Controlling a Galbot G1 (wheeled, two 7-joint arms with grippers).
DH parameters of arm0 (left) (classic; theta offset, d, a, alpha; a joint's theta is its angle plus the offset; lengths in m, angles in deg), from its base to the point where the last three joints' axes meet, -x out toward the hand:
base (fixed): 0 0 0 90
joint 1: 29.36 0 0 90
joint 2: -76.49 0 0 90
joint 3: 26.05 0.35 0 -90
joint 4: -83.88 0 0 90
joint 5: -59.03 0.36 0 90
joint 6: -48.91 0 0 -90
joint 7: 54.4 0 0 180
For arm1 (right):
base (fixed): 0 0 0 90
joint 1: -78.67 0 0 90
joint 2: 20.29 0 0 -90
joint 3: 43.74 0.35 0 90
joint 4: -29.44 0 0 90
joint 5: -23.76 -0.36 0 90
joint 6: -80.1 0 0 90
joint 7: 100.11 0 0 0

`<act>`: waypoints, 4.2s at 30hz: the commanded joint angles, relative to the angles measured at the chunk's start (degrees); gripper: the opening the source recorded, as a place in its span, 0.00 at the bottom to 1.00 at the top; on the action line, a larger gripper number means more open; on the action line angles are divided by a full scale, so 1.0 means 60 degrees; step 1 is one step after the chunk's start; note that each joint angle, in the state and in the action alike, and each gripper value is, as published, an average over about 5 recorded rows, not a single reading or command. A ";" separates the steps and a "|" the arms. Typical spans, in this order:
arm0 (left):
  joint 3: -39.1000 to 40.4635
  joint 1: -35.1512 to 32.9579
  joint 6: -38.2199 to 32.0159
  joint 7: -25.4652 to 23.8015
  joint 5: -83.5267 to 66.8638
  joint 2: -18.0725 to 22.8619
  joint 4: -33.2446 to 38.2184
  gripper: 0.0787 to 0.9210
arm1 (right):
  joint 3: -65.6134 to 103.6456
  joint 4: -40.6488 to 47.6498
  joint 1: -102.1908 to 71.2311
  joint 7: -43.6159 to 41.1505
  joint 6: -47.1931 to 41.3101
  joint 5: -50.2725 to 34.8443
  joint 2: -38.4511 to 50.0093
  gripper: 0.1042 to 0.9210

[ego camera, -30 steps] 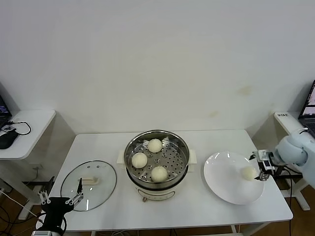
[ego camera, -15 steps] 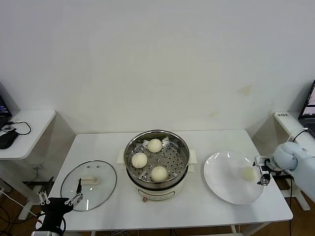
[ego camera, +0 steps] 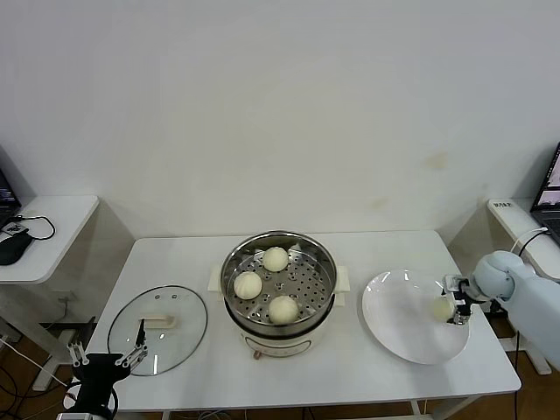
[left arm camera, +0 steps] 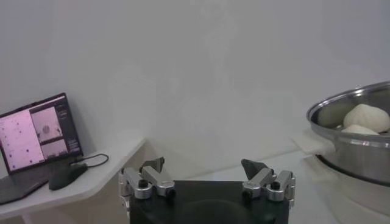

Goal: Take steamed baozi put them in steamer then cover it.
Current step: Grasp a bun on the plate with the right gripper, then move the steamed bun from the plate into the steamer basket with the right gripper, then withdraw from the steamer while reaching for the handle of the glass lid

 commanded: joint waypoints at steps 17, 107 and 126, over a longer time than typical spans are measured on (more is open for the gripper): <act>0.0098 0.0033 -0.0012 -0.0003 0.0068 -0.0046 0.0081 0.88 | -0.2627 -0.2401 0.4150 -0.0552 -0.0870 -0.2626 0.1360 0.60; 0.0590 0.0800 -0.0335 -0.0076 0.0070 0.0119 -0.0580 0.88 | 0.8231 -0.6374 -0.6896 0.9602 0.3110 -0.5602 -0.3527 0.88; -0.0618 0.0457 -0.1803 -0.0440 0.7910 -0.1359 -0.2966 0.88 | 1.2691 -0.7061 -1.1835 0.8653 0.4445 -0.6093 -0.7406 0.88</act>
